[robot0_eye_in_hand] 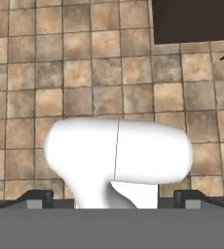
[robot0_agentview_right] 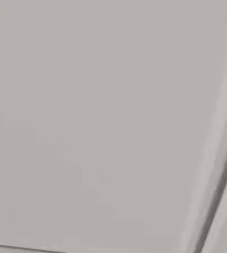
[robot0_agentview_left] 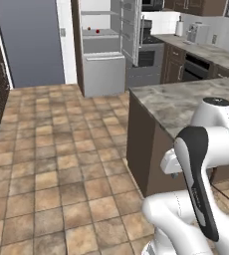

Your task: Pick up the apple and kiwi from the fridge and place one fruit on each plate on the dining counter.

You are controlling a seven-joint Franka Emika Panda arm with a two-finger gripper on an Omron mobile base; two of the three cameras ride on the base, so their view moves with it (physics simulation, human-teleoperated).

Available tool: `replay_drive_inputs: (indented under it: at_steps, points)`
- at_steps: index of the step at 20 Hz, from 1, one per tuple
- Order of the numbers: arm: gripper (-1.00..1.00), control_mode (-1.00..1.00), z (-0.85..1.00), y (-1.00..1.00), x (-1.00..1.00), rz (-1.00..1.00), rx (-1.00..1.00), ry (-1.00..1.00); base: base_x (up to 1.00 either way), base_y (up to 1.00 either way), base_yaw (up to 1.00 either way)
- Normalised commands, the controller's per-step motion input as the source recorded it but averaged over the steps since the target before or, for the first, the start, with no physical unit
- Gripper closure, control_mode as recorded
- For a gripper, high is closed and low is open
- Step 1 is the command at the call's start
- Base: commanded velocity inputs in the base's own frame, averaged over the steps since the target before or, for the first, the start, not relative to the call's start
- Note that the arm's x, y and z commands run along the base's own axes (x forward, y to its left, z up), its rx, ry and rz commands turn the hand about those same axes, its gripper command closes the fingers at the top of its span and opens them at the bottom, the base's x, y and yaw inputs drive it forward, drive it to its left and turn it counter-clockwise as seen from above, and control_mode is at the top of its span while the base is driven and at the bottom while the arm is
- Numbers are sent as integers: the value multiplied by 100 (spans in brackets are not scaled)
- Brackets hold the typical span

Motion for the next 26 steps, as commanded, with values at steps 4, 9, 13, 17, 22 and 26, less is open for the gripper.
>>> replay_drive_inputs:
  at_steps: [4, 9, 13, 17, 22, 26]
  points:
    - [-100, 100, 0, 0, 0, 0, 0, 0, 68, 54, -12]
    - [-100, 100, 0, 0, 0, 0, 0, 0, 78, 69, -41]
    - [-100, 100, 0, 0, 0, 0, 0, 0, 93, 90, -47]
    - [-100, 100, 0, 0, 0, 0, 0, 0, 91, 84, -26]
    - [-100, 100, 0, 0, 0, 0, 0, 0, 98, 95, -18]
    - [-100, 100, 0, 0, 0, 0, 0, 0, 100, 86, -4]
